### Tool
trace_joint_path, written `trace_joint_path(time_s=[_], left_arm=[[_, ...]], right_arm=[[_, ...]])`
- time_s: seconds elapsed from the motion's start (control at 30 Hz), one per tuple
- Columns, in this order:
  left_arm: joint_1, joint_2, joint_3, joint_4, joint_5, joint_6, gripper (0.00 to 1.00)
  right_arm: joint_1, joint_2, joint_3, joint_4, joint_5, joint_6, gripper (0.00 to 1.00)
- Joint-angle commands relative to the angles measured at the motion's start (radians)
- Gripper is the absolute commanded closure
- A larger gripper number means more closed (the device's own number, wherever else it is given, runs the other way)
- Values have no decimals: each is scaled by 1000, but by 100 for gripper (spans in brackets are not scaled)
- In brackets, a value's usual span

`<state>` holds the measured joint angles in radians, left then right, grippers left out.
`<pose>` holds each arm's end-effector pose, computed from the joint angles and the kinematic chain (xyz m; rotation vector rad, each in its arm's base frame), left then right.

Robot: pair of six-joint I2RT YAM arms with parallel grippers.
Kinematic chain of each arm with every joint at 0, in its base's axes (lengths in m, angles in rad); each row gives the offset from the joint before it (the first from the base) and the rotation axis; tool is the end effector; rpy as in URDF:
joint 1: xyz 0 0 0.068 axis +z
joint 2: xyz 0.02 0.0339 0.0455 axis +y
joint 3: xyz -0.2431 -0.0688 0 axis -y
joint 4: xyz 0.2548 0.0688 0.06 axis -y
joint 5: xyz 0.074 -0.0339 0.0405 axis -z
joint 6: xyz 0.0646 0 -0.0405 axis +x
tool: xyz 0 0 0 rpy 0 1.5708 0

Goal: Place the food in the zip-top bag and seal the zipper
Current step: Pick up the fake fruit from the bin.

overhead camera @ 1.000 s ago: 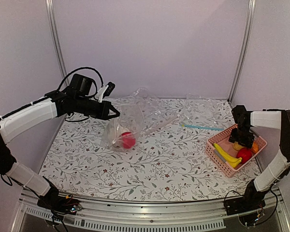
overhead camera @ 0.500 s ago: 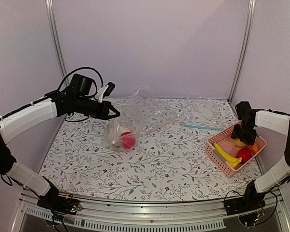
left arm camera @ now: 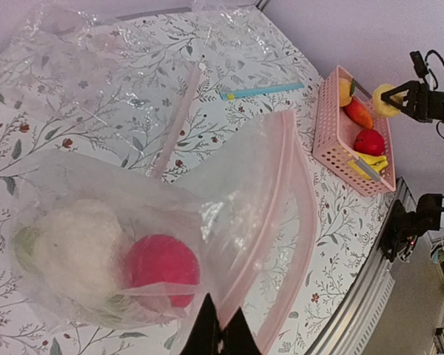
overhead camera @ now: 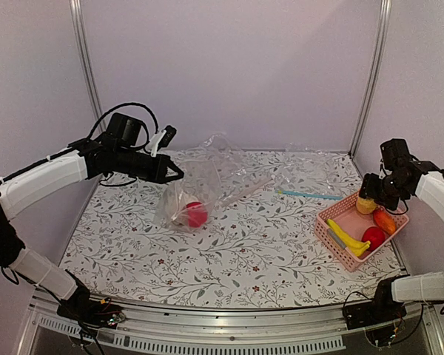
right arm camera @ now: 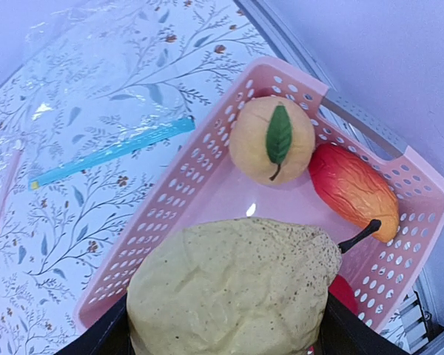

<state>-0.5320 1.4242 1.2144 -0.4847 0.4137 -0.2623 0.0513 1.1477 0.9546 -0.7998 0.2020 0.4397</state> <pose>0.2872 -0.1992 0.2744 0.5425 2.2876 -0.8768 0.2571 0.0002 0.2302 0.5638 2.4710 -0.0660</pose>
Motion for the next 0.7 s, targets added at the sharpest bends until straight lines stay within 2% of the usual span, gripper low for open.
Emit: trace_joint_path(time_s=[0.0,0.37,0.53,0.67], left_arm=[[-3,-7,-6,5,16,-1,100],[-3,0,-8,10,25,-3,100],[-3,-1,-9,11,32,-4,100],[-3,-2,-9,11,31,-2,100]], right_arm=[[47,-62,66,-14,-157,-43,42],[270,-61,206,73,-354,-51,42],[403,-8,262,150,-436,-65,42],[532,74,329,152,-425,-127,42]])
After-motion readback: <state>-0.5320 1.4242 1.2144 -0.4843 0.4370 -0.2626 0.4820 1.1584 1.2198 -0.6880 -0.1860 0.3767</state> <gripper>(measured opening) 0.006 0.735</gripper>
